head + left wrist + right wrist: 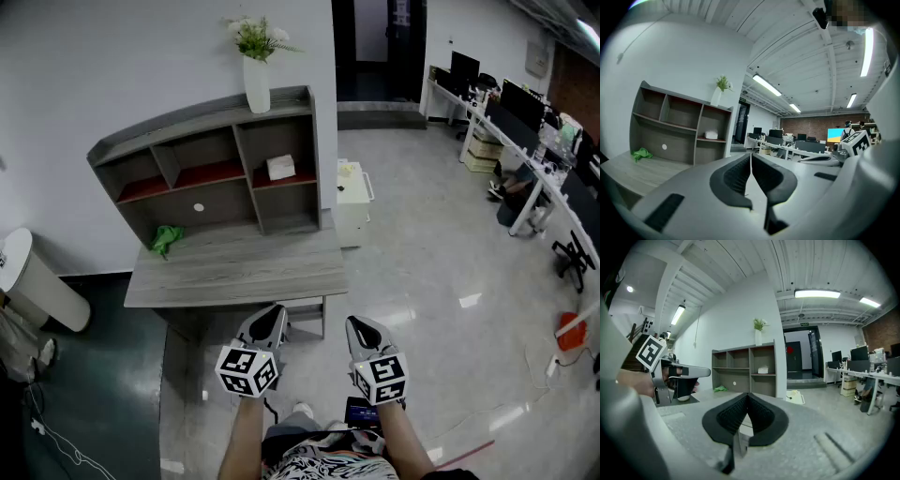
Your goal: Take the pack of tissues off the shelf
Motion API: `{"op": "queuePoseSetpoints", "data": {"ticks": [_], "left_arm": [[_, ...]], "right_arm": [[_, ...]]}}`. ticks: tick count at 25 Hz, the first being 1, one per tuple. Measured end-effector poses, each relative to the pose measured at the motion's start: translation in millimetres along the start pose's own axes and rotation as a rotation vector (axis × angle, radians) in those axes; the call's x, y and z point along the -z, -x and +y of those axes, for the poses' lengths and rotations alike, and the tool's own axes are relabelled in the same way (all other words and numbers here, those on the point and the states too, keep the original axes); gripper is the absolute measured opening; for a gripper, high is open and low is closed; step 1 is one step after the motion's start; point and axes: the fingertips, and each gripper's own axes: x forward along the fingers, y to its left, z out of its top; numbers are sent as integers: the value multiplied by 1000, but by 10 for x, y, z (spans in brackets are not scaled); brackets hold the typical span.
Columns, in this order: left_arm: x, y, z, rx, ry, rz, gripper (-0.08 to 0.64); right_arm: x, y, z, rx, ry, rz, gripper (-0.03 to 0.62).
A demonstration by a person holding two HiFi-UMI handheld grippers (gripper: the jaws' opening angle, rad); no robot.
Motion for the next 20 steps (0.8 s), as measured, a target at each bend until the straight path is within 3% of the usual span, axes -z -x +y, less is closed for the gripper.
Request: {"op": "queuePoseSetpoints", "data": {"ticks": [8,11,15,20], "left_arm": [[43,75,-8,1,-60,24,14],[76,98,17,-9,-43,24,14],[77,126,49,-23,-27,24,14],[100,164,31,-30,-55,41,14]], "right_arm": [[-24,7,86,0,5,-3,2],[-22,15,85,10,6,-16,2],[-44,73,5,28,-48,-43,2],[-96,186,28,-40,-119,-104,2]]}}
